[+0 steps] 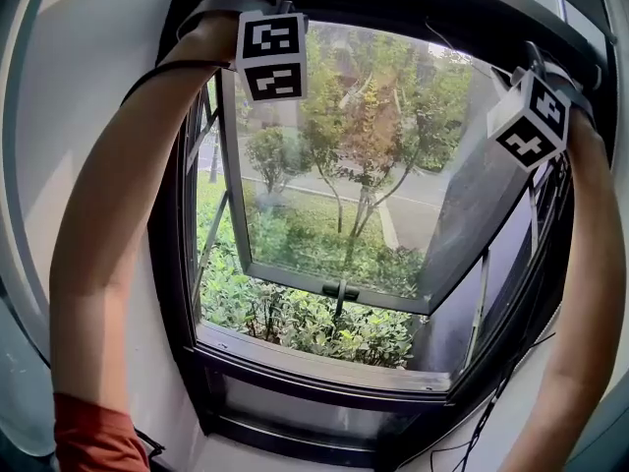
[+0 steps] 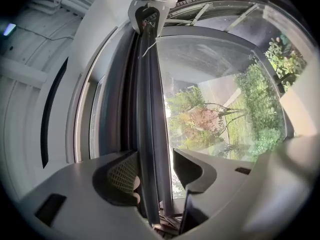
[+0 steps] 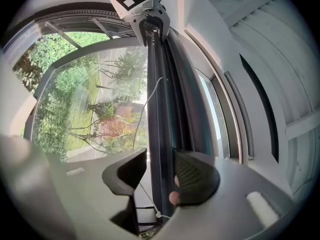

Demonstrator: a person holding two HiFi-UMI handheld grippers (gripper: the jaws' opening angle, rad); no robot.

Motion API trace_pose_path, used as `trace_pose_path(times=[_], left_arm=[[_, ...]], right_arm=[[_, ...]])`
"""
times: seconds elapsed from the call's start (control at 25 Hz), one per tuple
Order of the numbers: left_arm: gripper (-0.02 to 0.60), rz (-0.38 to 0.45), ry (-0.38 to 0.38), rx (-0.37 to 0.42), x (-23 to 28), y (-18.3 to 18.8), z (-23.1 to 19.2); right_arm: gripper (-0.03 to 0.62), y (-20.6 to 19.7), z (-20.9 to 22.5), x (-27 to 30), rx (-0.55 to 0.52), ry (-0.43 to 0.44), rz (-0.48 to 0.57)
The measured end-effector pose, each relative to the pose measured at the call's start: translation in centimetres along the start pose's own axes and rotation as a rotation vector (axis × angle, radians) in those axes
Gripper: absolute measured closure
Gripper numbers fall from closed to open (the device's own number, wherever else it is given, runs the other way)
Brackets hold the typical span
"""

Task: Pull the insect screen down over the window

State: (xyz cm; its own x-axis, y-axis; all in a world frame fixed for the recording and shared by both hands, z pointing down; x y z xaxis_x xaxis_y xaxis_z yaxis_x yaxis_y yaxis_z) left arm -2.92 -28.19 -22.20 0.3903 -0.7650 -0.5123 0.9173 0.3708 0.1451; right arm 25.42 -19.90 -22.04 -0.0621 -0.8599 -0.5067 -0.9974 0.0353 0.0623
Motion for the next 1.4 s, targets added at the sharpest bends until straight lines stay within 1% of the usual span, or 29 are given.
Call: trace_pose_path(times=[0.24,0.36,0.56,0.8,1.0,1.24,1.4], left_arm=[[0.379,0.010,-0.001,-0.031,-0.4,0.3,0.4],[0.369,0.009,-0.017,-0.032,-0.7,0.3,0.9],[0.370,0.015,-0.023,-0.025,-1.3,0.6,1.7],[0.368,0.011,-0.034,-0.021,-2.1,0.8,2.7],[0.362,0.023,-0.038,-0.046,-2.7,0.8,3.7],[0.360,0.024,-0.069,-0.057,-3.8,1.0,4.7],[0.359,0.035,-0.071,-0.057,-4.6,1.1,5.7]], right_arm=[[0.416,0.0,-0.4,-0.4,-0.018,0.002,0.000],[0.416,0.0,-1.0,-0.6,-0.037,0.003,-0.005],[0.418,-0.1,-1.6,-1.4,-0.040,0.024,-0.009],[0.419,0.0,-2.6,-2.0,-0.044,0.029,-0.001],[0.419,0.2,-3.5,-2.5,-0.034,0.033,0.010],[0.419,0.4,-4.6,-3.5,-0.038,0.047,0.019],[0.419,0.4,-5.6,-4.2,-0.043,0.058,0.029]])
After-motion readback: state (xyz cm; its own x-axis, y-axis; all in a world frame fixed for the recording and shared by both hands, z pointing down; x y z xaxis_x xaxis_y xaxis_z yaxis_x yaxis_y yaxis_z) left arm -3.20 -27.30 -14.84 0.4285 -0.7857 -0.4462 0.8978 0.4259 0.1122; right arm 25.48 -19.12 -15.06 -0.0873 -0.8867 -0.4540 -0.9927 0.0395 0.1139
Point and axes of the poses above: the fingertips, and each gripper's own axes: x forward along the fingers, z to its right, y out of its top, the point moved 8 cm from there along -x, backward along the fingers, and after that the axes turned 11 degrees about z, right-handed, at the moved point
